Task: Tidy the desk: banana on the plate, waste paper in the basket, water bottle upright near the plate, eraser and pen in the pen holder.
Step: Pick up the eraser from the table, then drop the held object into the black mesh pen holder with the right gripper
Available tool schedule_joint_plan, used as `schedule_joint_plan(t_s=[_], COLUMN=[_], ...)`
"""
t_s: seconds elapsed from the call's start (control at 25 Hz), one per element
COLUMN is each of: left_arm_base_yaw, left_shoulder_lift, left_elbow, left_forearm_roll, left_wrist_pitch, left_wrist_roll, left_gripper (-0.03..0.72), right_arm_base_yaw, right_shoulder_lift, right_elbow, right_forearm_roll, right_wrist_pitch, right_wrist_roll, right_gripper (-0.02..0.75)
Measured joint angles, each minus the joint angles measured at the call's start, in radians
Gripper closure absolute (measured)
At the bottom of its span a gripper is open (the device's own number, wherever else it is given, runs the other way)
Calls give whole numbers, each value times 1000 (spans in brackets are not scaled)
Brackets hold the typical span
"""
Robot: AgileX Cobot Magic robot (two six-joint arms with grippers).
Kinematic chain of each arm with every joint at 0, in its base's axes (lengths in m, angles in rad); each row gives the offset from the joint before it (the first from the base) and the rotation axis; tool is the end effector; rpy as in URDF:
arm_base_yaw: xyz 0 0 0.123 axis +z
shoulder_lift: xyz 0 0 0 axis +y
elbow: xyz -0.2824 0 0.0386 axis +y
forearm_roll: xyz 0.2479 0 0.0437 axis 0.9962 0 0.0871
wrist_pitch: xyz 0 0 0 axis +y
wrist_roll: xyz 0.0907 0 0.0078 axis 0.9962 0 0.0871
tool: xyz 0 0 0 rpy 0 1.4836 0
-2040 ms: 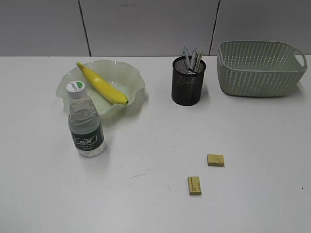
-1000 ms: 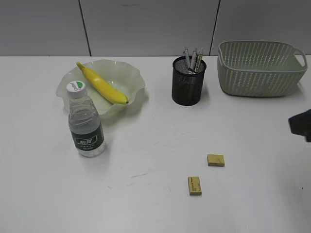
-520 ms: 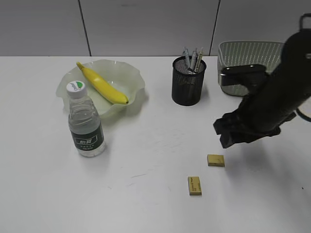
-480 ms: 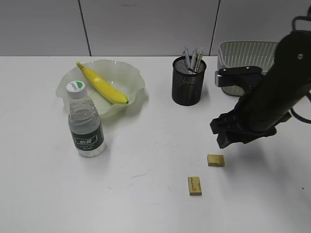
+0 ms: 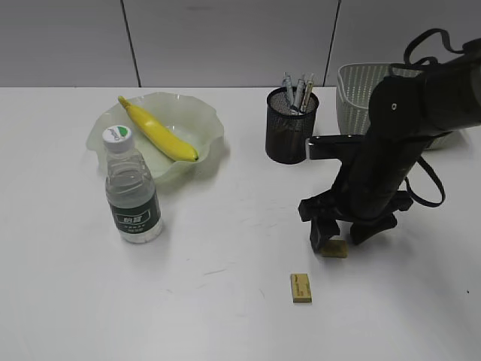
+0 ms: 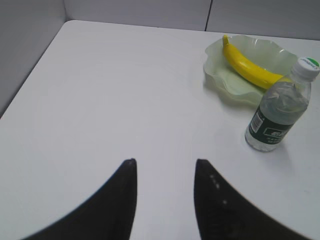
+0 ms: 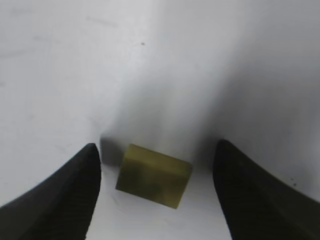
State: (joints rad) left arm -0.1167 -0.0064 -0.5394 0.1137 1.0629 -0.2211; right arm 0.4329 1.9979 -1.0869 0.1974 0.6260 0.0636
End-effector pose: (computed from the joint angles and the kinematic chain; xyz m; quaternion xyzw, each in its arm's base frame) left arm -0.0099 0.0103 0.2882 -0.0474 0.8390 -0.0347 0.5410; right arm 0.3135 0.1564 0.1053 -0.1075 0.9904 0.0753 0.0430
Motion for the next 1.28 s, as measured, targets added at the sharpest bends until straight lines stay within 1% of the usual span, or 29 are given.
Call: schedule_joint_plan(t_s=[0.12,0.16,0.24,0.28,0.48,0.6,0.68,0.76,0.92,1.0,1.12,1.28], left_arm_base_yaw=[0,0,0,0,0,0,0,0,0,0,0,0], left_shoulder_lift=[0,0,0,0,0,0,0,0,0,0,0,0], left_elbow=[0,0,0,0,0,0,0,0,0,0,0,0], left_forearm_roll=[-1,-1,-1,-1,-1,-1,-2,-2,-2,-2,-2,-2], left_wrist_pitch=[0,0,0,0,0,0,0,0,0,0,0,0], left_wrist_roll=[0,0,0,0,0,0,0,0,0,0,0,0], left_gripper=[399,399,399,399,399,399,399,399,399,399,399,399], right_arm_base_yaw=[22,28,34,35,36,38,38,38,26,14,4,3], right_shoulder_lift=[1,1,2,3,1,-33,-80,-128,-115,-62,37,134], right_elbow=[-1,-1,-1,-2,-3,-9,-46,-115,-336,-455,-584,-665], right_forearm_roll=[0,-1,-5,-13,-36,-72,-109,-163,-234,-243,-250,-252], right_wrist_pitch=[0,0,-1,-2,-4,-18,-46,-89,-144,-152,-124,-81], right_wrist_roll=[7,17,32,37,41,41,41,41,41,41,40,39], right_gripper=[188,216,316,436,435,435,435,435,435,435,435,435])
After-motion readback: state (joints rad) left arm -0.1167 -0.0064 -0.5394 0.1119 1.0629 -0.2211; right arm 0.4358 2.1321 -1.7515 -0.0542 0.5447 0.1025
